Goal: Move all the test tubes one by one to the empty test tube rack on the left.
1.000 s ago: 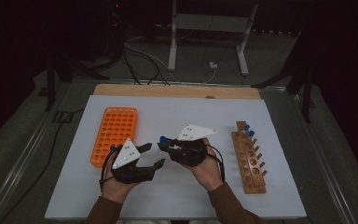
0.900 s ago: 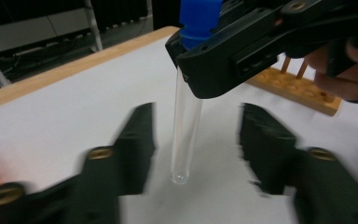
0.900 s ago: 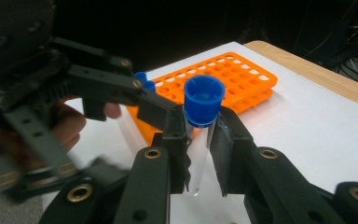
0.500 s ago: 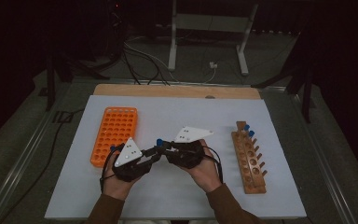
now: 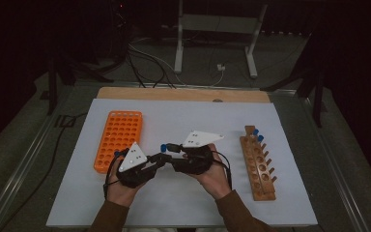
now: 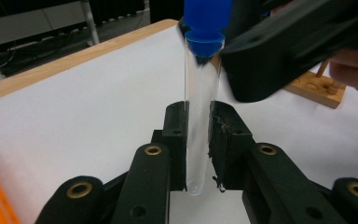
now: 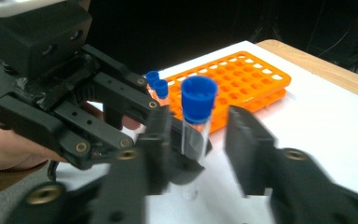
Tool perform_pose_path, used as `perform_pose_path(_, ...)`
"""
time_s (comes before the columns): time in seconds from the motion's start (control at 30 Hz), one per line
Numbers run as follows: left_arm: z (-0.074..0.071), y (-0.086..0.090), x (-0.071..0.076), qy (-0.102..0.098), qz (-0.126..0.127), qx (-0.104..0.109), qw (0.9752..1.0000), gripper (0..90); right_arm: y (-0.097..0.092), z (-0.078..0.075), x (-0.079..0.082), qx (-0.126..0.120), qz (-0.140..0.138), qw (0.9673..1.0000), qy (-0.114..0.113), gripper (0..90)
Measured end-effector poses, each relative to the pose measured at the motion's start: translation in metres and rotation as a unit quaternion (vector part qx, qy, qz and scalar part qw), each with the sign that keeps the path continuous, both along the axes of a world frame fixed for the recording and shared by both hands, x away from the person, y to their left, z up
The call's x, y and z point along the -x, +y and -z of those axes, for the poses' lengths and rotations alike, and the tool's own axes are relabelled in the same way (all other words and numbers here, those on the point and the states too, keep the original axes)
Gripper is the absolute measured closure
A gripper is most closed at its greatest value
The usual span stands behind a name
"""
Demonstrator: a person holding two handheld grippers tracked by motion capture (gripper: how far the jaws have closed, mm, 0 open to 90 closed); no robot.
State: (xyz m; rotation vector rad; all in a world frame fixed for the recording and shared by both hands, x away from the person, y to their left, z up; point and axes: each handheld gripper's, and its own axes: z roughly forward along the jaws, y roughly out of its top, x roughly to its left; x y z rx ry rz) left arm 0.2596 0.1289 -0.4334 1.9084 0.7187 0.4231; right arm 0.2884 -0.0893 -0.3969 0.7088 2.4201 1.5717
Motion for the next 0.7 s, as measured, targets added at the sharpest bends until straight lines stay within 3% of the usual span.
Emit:
perform_pose_path(0.27, 0.001, 0.018, 0.002, 0.006, -0.021, 0.016, 0.9996, 77.8, -0.015, 0.003, -0.001, -0.004, 0.032, 0.9995, 0.0, 15.6)
perform_pose_path(0.5, 0.0, 0.036, 0.01, 0.003, -0.035, 0.021, 0.9992, 77.8, -0.026, 0.011, -0.006, 0.003, 0.066, 0.9978, 0.008, 4.0)
perform_pose_path(0.7, -0.003, 0.055, 0.018, -0.003, -0.051, 0.024, 0.9984, 77.8, -0.038, 0.015, -0.004, 0.027, 0.086, 0.9959, -0.003, 2.4)
